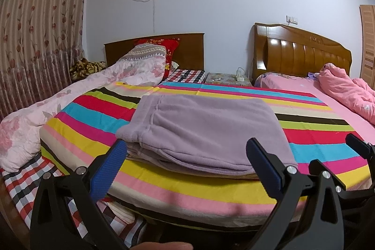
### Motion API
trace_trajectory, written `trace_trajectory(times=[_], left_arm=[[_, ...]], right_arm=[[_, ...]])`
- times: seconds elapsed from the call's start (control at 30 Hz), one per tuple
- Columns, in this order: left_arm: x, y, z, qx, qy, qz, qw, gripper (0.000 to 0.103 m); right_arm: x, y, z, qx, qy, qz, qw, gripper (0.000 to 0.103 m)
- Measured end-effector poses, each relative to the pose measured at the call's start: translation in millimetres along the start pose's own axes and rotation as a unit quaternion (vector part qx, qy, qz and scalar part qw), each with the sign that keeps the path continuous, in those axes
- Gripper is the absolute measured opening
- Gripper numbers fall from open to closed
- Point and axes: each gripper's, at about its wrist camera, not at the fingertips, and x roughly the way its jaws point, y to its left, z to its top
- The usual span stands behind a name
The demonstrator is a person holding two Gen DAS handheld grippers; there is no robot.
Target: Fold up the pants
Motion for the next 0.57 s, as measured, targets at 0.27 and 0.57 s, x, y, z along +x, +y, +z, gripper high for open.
trace_trajectory(times=[0.27, 0.57], left_arm=[[0.9, 0.4, -2.7, -0.002, 0.004, 0.004, 1.0000, 0.102], [0.2, -3.0, -1.9, 0.004, 0.006, 0.000, 1.0000, 0.102]], right_arm=[[-0.4, 0.4, -0.3, 0.003, 0.000, -0.001, 1.000, 0.099], [-5.3, 8.9, -1.8, 0.012, 0.000, -0.004, 1.000, 0.099]])
